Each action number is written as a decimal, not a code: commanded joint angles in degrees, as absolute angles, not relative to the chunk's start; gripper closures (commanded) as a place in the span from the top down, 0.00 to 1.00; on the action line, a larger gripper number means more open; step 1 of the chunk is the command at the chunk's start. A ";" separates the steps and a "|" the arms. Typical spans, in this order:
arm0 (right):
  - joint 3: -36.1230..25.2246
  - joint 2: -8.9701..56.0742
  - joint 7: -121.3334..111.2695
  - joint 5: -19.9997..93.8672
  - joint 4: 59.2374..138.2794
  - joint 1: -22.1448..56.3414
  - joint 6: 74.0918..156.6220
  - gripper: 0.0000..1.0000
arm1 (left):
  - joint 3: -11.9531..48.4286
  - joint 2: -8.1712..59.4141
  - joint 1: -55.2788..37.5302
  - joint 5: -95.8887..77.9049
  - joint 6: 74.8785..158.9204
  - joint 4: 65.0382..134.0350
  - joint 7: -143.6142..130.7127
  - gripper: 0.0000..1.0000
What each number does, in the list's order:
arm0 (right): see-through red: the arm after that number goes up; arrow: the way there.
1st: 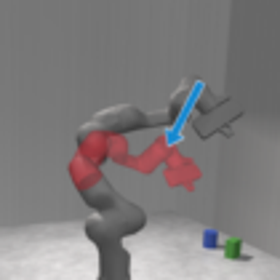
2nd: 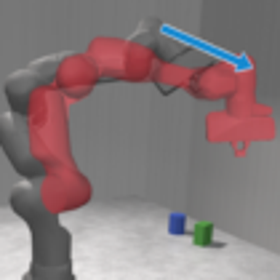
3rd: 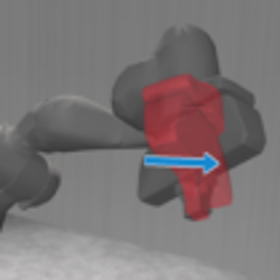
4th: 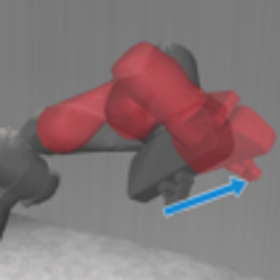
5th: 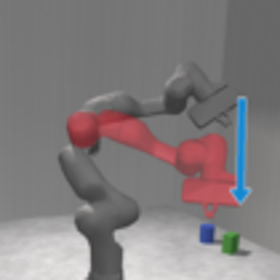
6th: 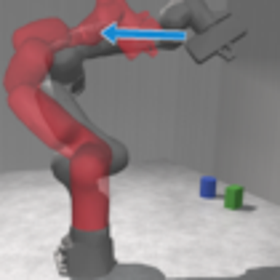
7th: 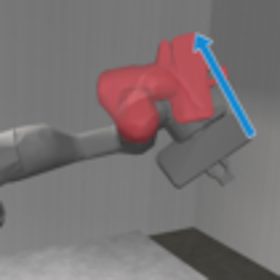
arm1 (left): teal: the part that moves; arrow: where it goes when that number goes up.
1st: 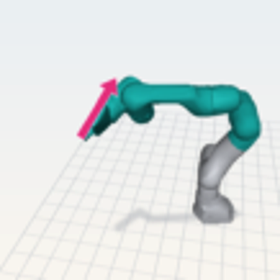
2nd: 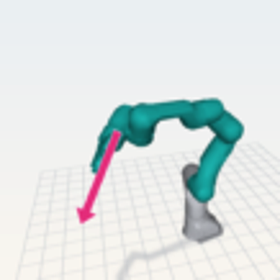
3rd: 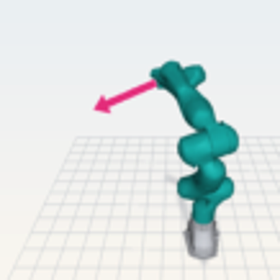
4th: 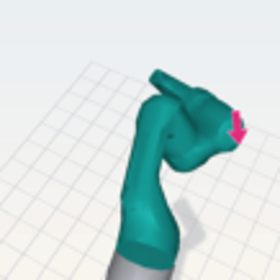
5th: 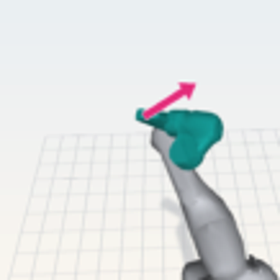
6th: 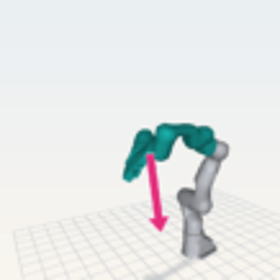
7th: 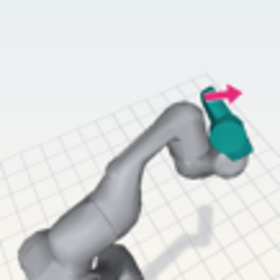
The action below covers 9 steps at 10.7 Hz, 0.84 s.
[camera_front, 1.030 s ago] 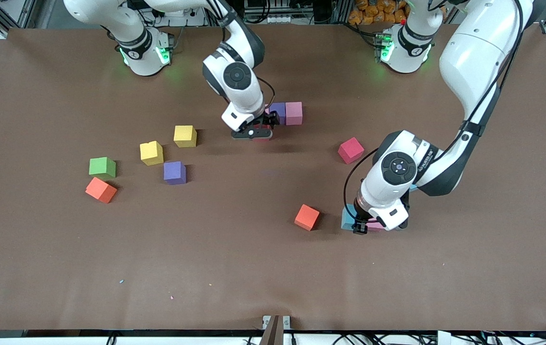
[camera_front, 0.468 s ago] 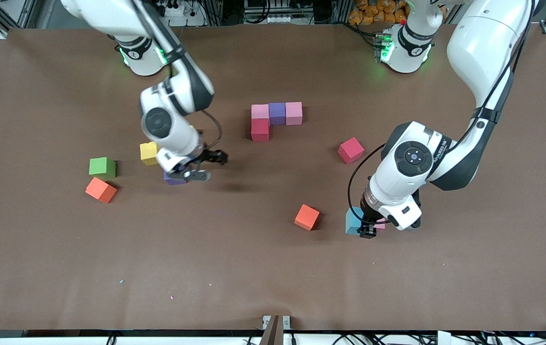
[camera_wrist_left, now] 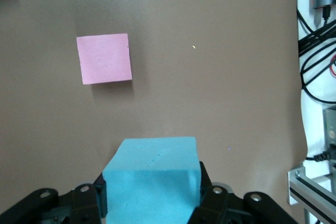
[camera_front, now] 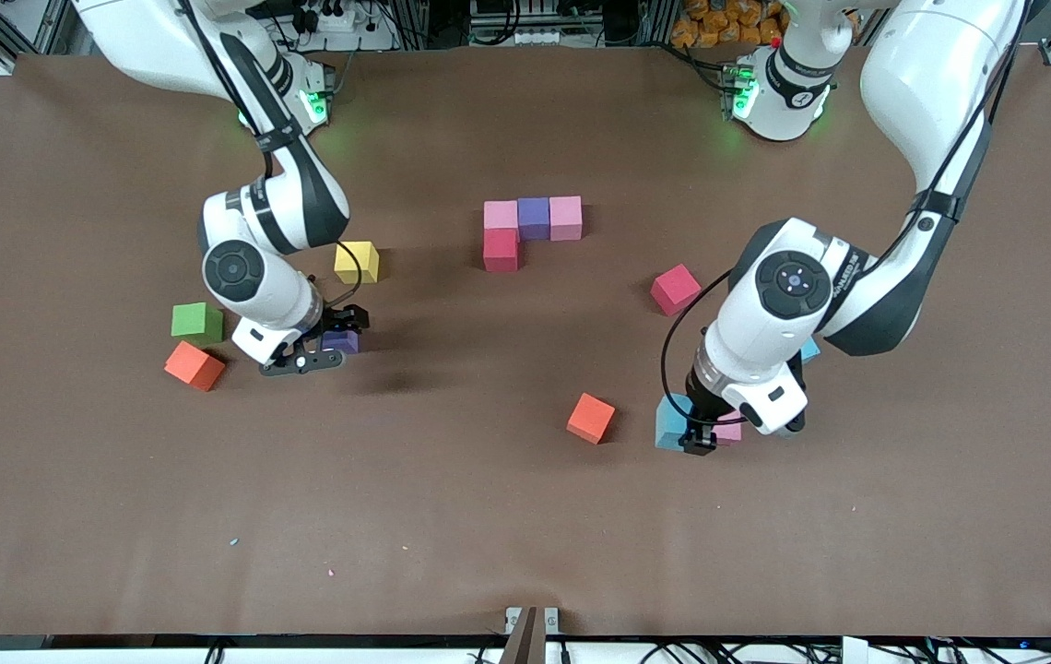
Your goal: Arrange 11 blocks into digit 3
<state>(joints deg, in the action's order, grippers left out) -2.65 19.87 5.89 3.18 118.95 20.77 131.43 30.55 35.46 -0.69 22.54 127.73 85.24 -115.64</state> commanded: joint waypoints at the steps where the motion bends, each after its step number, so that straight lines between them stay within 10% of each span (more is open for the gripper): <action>1: -1.67 19.95 4.57 2.11 121.28 19.86 134.36 1.00 | 30.59 34.89 -1.05 21.27 126.91 85.35 -116.02 0.00; 7: -1.58 24.17 5.71 2.37 122.61 20.92 139.13 1.00 | 31.02 32.43 0.35 19.86 126.65 84.64 -115.40 0.00; 8: -1.58 24.17 5.63 2.37 122.61 20.83 139.04 0.85 | 30.94 32.52 0.53 19.95 126.65 84.64 -115.40 0.00; 9: -1.58 24.17 5.71 2.37 122.52 20.83 138.96 0.32 | 30.94 32.52 0.53 20.13 126.65 84.64 -115.31 0.00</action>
